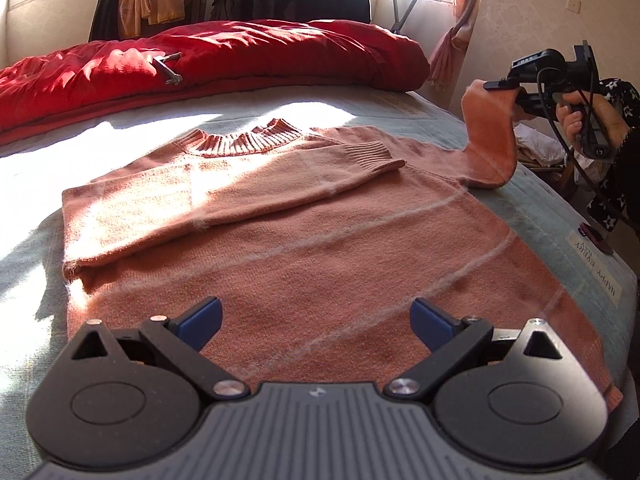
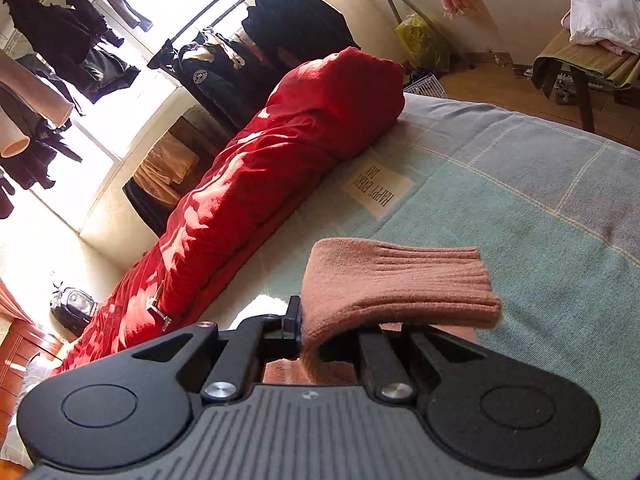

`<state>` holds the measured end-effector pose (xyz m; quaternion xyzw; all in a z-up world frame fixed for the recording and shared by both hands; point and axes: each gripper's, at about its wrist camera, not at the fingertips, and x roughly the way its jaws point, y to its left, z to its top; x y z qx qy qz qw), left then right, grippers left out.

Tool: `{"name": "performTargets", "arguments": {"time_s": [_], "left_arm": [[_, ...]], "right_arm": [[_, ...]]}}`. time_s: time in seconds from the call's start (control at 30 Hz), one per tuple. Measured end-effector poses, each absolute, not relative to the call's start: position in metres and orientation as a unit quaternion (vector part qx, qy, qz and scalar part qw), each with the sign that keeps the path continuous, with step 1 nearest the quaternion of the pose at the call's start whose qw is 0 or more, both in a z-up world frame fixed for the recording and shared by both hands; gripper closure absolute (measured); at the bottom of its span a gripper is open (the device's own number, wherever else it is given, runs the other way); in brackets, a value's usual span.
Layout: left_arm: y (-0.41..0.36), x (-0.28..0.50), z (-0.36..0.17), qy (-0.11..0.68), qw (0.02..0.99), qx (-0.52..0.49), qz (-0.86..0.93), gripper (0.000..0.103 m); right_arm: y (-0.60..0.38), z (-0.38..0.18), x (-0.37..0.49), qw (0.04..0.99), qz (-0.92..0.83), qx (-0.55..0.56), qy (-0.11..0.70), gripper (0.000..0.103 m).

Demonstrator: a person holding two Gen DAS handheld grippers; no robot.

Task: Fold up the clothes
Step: 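Lift the gripped cuff and carry the sleeve across the sweater body with the right tool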

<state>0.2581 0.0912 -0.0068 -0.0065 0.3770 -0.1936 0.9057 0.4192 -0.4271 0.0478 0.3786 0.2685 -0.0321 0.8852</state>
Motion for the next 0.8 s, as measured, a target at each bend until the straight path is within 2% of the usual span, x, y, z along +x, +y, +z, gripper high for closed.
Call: {"name": "performTargets", "arguments": {"time_s": [0.8], "left_arm": [[0.148,0.239,-0.004,0.366,0.914,-0.043,-0.169,0.003]], "right_arm": [[-0.268,0.086,0.478,0.891,0.092,0.324,0.305,0.095]]}}
